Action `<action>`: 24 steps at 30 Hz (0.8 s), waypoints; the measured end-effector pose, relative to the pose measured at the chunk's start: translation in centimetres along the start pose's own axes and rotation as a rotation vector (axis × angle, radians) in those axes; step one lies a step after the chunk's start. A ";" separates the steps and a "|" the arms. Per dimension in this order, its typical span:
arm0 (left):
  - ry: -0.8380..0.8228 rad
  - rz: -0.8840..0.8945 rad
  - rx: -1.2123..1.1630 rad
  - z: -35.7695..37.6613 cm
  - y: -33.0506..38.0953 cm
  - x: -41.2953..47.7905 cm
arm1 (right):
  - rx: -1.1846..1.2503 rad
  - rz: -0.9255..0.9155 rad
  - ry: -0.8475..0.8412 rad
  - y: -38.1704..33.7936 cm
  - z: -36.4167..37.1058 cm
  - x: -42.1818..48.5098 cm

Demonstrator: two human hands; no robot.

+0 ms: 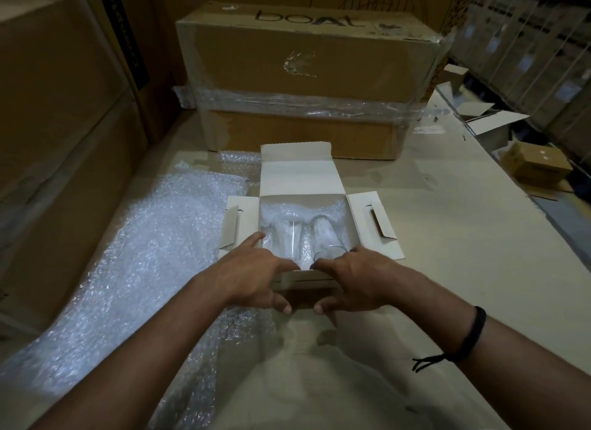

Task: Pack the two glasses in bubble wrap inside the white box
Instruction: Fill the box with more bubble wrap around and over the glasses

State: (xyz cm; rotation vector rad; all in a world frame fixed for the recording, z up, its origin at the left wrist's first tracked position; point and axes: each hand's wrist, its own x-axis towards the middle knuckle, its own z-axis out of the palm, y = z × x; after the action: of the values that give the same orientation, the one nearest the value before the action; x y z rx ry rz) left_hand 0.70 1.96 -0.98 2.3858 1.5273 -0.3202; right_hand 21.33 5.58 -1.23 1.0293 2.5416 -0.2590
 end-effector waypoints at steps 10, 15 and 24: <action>-0.013 -0.027 0.126 0.9 0.1 0.1 | -0.125 0.003 -0.015 0.6 -0.2 -0.3; 0.122 -0.060 0.057 0.3 -0.3 -0.8 | -0.199 0.018 0.048 1.5 -0.7 -1.2; 0.088 -0.176 0.230 0.8 0.6 -1.4 | -0.249 0.069 0.003 1.6 0.1 -1.5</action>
State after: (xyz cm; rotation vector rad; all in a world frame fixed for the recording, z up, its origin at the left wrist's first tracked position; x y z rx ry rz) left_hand 0.70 0.26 -1.20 2.4693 1.8359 -0.4566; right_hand 23.52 5.76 -0.75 1.0166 2.4580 0.0773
